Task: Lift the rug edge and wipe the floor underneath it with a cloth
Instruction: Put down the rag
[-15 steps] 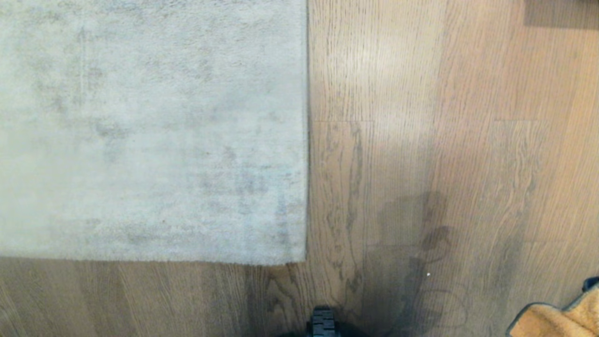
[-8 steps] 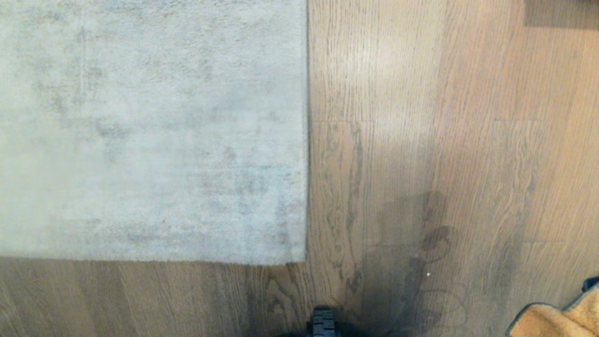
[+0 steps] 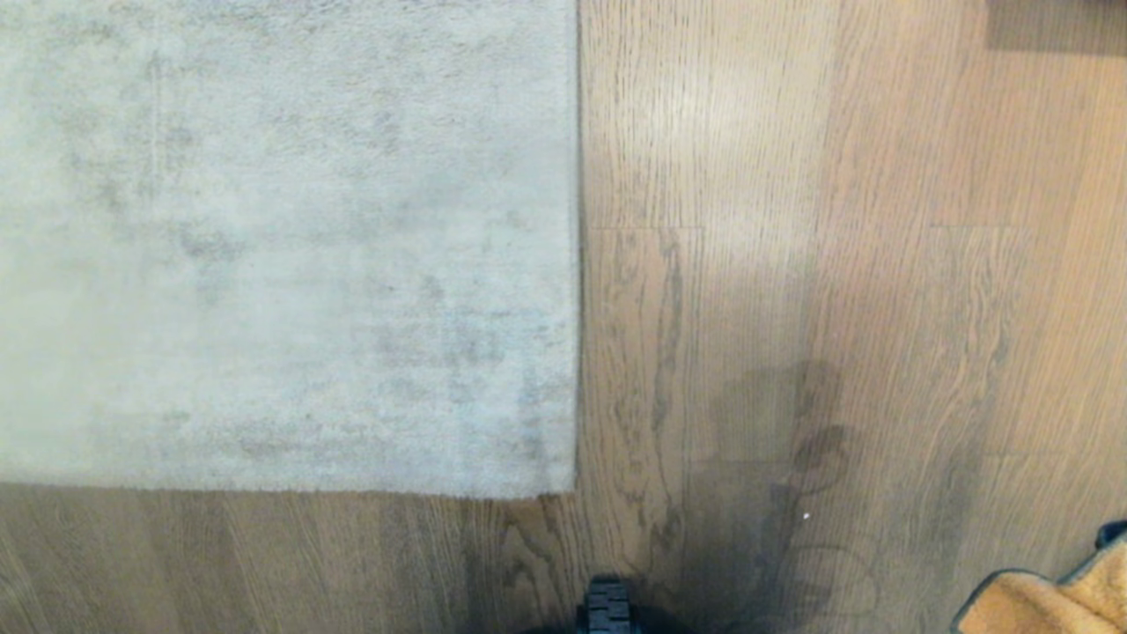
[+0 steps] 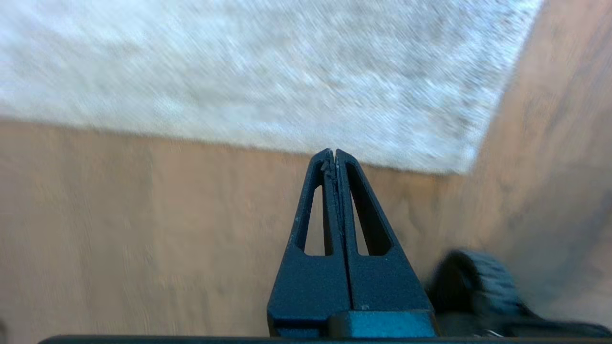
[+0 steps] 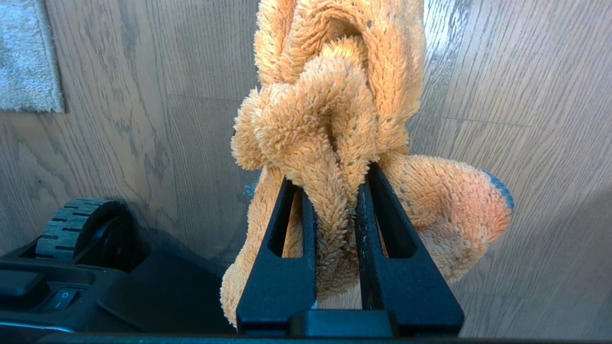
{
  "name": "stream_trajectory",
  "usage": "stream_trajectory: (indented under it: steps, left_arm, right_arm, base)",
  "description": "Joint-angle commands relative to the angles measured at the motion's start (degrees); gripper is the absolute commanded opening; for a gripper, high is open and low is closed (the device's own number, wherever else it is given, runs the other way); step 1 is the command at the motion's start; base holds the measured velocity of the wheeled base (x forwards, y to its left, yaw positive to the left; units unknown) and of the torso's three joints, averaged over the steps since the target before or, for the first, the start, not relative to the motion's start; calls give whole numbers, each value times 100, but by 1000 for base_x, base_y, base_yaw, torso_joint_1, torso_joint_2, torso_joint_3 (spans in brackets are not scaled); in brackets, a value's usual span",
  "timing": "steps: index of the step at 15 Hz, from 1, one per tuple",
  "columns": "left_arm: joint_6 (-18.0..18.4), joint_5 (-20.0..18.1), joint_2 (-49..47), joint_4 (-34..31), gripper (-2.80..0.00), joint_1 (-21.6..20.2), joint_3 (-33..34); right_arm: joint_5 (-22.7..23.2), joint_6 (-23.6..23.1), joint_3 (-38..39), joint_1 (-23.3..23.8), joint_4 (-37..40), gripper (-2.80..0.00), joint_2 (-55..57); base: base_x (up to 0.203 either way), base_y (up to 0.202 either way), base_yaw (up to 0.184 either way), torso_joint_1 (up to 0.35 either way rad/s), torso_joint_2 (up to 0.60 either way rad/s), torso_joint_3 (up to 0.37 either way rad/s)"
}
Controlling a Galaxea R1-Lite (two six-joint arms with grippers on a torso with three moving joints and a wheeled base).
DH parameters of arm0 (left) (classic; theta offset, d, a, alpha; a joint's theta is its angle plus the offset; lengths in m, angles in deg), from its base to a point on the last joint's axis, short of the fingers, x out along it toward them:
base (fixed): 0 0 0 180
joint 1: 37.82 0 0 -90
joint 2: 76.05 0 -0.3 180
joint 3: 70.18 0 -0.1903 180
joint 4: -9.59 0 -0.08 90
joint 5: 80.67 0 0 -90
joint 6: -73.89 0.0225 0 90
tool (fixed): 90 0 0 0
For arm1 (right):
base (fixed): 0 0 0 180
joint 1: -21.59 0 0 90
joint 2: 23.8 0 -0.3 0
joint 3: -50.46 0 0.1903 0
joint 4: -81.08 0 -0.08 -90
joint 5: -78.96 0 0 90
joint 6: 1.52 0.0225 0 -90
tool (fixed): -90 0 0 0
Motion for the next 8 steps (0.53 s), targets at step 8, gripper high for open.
stream_trajectory:
  steps: [8]
  left_arm:
    - [1806,35,244,-324,-280,2,-9]
  right_arm:
    - [5,-4,0,-2,0,-280,7]
  base:
    - [0,0,0,0,0,0]
